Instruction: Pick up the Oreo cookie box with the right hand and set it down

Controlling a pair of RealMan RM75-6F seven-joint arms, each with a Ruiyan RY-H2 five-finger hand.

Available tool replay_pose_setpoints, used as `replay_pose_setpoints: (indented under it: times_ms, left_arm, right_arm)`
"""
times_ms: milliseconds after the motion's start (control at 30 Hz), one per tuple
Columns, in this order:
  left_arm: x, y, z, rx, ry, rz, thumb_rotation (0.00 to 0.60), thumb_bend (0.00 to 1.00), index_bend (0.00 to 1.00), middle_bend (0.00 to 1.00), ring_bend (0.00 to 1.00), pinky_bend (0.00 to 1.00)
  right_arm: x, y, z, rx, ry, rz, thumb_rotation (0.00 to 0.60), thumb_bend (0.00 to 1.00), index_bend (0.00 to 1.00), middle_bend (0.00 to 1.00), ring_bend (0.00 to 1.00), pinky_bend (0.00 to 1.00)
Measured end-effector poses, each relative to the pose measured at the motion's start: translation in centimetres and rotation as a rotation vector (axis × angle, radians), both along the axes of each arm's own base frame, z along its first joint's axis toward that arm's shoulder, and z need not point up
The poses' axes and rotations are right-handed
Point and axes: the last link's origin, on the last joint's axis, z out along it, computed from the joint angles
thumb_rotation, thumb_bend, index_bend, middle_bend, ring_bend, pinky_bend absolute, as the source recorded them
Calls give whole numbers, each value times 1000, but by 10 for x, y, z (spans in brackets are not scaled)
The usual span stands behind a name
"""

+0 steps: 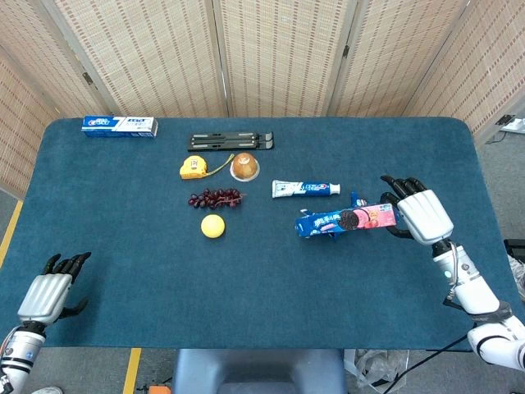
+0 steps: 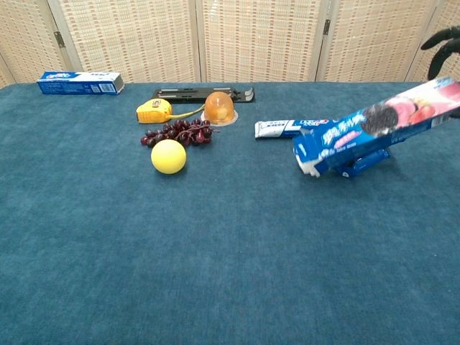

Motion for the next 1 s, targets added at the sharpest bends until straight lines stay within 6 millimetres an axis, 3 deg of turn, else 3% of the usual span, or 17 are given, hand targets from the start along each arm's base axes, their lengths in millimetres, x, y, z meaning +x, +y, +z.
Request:
replay_pose_setpoints:
  times_ms: [133,400,733,1000]
  left_arm:
    - [-1,0,0,-2,0,2,600,356,35,159,185,0]
    - [1,-1,0,-4,-1,-3,600,356,35,159,185,0]
    - [3,-4,8,26,-19,-25,600,356,35,159,185,0]
    - [4,-9,10,35,-12,-47,600,356,36,159,185,0]
  right_arm:
    - [-17,10,-9,45,-5,-67,600,217,0,0,0,0]
    - [-33,36,7,-10,23,-184,600,218,0,0,0,0]
    - [-60,102,29,-197,-115,-389,600,218,0,0,0,0]
    - [-56,126,30,-249,-120,-335,600,218,0,0,0,0]
